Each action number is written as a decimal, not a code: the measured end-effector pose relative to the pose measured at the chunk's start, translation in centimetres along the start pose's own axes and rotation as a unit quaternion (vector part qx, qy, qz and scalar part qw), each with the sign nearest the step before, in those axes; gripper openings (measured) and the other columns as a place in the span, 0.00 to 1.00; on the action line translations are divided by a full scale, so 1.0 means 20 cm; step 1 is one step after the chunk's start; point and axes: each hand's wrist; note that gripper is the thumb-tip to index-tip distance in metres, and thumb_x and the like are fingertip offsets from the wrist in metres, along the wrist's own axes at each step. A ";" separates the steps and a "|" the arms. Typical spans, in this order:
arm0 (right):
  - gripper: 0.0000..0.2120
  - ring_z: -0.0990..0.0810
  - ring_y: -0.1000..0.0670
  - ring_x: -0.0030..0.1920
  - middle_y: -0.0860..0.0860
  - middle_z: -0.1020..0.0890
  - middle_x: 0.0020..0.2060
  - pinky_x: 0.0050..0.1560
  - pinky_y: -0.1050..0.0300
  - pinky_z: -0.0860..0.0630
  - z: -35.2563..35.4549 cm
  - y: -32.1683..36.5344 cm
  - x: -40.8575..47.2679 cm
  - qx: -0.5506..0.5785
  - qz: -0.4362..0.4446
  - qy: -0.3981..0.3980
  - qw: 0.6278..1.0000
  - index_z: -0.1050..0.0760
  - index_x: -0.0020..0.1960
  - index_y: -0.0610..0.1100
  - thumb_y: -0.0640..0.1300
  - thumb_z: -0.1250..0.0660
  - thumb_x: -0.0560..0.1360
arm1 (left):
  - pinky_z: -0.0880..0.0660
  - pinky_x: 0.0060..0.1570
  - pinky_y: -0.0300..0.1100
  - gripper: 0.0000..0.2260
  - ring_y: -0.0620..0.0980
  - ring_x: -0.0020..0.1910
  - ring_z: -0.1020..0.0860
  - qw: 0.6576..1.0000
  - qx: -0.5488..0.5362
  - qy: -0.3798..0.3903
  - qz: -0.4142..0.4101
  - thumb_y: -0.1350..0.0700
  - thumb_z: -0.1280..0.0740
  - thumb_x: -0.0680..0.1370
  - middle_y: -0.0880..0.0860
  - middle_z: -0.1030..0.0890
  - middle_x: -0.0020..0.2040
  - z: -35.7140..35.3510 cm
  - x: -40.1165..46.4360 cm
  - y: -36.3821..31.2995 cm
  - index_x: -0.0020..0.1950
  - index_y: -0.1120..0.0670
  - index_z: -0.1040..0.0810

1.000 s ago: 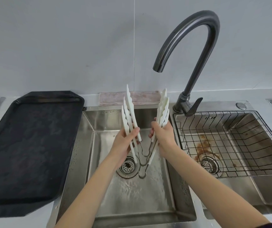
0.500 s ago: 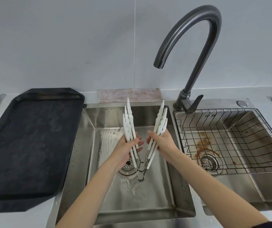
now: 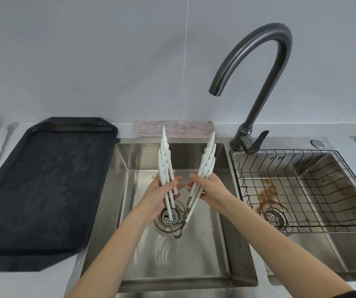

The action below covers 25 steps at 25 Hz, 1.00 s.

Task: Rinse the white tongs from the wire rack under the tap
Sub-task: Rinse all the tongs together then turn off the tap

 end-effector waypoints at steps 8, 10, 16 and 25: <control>0.03 0.20 0.52 0.39 0.47 0.22 0.36 0.46 0.57 0.21 -0.19 0.09 0.04 -0.101 0.022 0.012 0.995 0.29 0.45 0.41 0.38 0.35 0.76 | 0.21 0.49 0.48 0.06 0.53 0.47 0.20 0.999 -0.011 -0.049 -0.013 0.61 0.35 0.77 0.56 0.21 0.49 0.14 -0.03 -0.13 0.54 0.57 0.27; 0.05 0.21 0.52 0.37 0.48 0.22 0.35 0.44 0.60 0.22 -0.29 0.12 0.07 -0.127 0.019 0.036 0.991 0.27 0.41 0.41 0.39 0.35 0.76 | 0.18 0.43 0.46 0.08 0.52 0.46 0.19 0.998 -0.006 -0.066 -0.025 0.61 0.36 0.77 0.56 0.21 0.48 0.23 -0.06 -0.20 0.55 0.59 0.27; 0.12 0.21 0.50 0.42 0.45 0.20 0.44 0.44 0.62 0.22 -0.72 0.16 0.22 -0.166 -0.008 0.084 0.983 0.25 0.56 0.36 0.41 0.35 0.76 | 0.18 0.37 0.42 0.04 0.50 0.43 0.20 0.989 0.009 -0.140 -0.044 0.61 0.36 0.78 0.56 0.21 0.46 0.58 -0.13 -0.43 0.51 0.56 0.26; 0.00 0.24 0.46 0.52 0.47 0.22 0.41 0.61 0.50 0.27 -1.23 0.13 0.45 -0.078 -0.173 0.123 0.974 0.28 0.47 0.42 0.39 0.37 0.76 | 0.19 0.34 0.37 0.07 0.49 0.43 0.22 0.972 0.058 -0.229 0.001 0.61 0.37 0.78 0.55 0.22 0.45 1.09 -0.02 -0.60 0.56 0.58 0.29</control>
Point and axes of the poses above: each hand's wrist, its own x-axis towards the middle knuckle, its own z-axis out of the back of the hand, y = z × x
